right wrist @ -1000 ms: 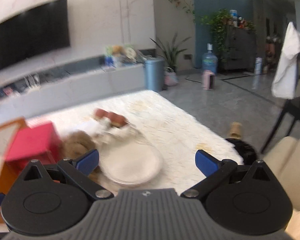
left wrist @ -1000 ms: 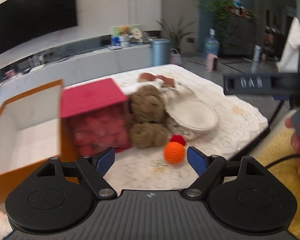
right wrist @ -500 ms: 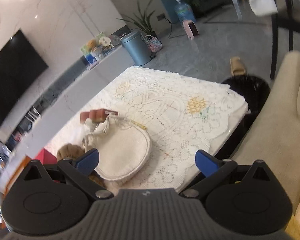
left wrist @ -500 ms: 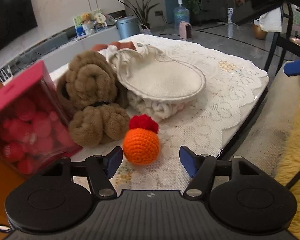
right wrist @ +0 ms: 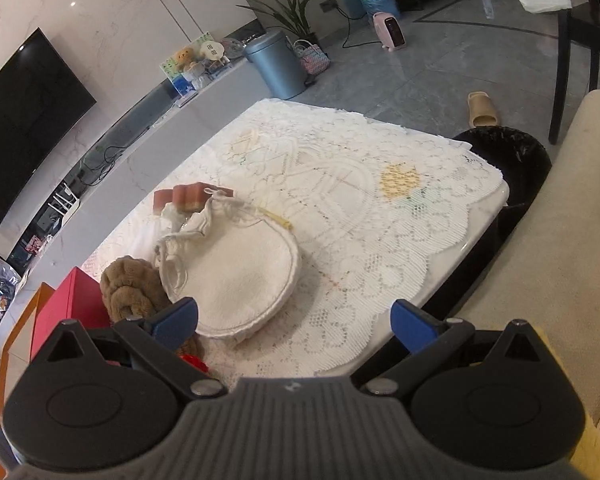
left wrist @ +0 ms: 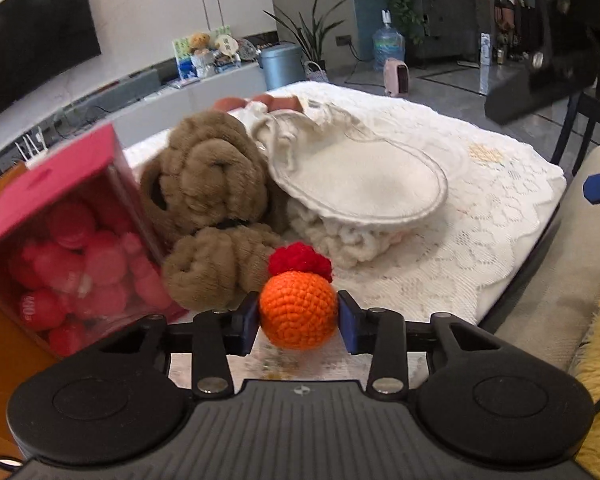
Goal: Organize soft objects
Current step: 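Reach the left tool to the orange crocheted ball and close on it, then lift the orange ball with the left tool while the right tool grasps the brown plush dog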
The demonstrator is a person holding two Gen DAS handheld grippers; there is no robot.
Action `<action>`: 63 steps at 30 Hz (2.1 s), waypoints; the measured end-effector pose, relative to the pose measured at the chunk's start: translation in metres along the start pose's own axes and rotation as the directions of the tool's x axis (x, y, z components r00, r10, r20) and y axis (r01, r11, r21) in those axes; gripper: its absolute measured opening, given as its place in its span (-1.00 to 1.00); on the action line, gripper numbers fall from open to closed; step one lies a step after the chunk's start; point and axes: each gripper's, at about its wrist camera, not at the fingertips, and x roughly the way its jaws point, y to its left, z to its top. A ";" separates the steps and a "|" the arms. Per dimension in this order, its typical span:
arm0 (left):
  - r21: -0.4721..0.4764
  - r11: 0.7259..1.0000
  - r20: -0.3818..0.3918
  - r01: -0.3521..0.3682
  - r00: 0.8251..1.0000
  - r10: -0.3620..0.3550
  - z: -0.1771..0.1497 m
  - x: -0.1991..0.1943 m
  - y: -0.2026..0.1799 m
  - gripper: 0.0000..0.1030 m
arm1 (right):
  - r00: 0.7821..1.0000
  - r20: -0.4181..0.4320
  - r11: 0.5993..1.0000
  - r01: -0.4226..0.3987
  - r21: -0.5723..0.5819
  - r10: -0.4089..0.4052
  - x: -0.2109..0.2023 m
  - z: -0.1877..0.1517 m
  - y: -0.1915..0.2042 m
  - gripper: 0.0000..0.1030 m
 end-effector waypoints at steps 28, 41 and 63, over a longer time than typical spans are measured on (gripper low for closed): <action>-0.319 0.947 -0.247 -0.045 0.968 -0.038 -0.030 -0.037 0.082 -0.11 | 0.973 -0.041 0.885 -0.223 -0.408 0.226 0.051 -0.014 0.144 0.31; -0.351 0.936 -0.256 -0.032 0.965 -0.063 -0.031 -0.030 0.086 -0.11 | 0.982 -0.178 0.886 -0.137 -0.443 0.063 0.117 -0.043 0.146 0.39; -0.307 0.948 -0.290 -0.079 0.957 -0.014 -0.024 -0.019 0.073 -0.11 | 0.988 -0.148 0.798 -0.063 -0.599 -0.033 0.092 -0.069 0.145 0.40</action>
